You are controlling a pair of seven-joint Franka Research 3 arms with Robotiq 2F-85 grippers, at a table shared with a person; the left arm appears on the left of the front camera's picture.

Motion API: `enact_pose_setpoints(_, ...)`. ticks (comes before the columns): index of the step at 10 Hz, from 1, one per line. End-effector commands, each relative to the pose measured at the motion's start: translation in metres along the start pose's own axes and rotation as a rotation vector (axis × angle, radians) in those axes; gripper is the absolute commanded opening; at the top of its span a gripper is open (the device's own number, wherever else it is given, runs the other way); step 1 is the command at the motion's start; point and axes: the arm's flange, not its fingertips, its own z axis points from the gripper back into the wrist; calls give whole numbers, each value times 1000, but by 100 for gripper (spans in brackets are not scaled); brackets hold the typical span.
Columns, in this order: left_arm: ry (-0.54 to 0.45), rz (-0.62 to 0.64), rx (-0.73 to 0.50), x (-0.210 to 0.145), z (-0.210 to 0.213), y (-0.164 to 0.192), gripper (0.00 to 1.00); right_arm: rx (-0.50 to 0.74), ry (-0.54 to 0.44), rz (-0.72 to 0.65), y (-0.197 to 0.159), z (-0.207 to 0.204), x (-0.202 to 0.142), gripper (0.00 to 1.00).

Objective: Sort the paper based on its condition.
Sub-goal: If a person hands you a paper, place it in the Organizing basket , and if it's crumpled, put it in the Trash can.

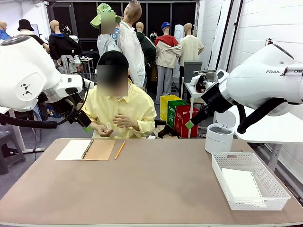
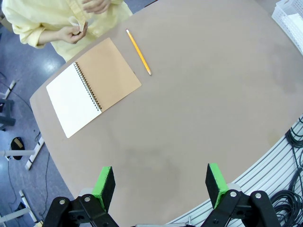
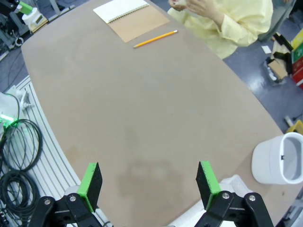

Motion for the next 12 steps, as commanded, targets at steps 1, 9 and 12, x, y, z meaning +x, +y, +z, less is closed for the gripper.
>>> enact_pose_setpoints(1,-9,1,-3,-1,-1,1,100,-1,1,1,0,0,0,100)
enact_pose_setpoints(9,-9,1,-3,-1,-1,1,100,-1,1,1,0,0,0,100)
enact_pose_setpoints(12,-9,1,-3,-1,-1,1,100,-1,1,1,0,0,0,100)
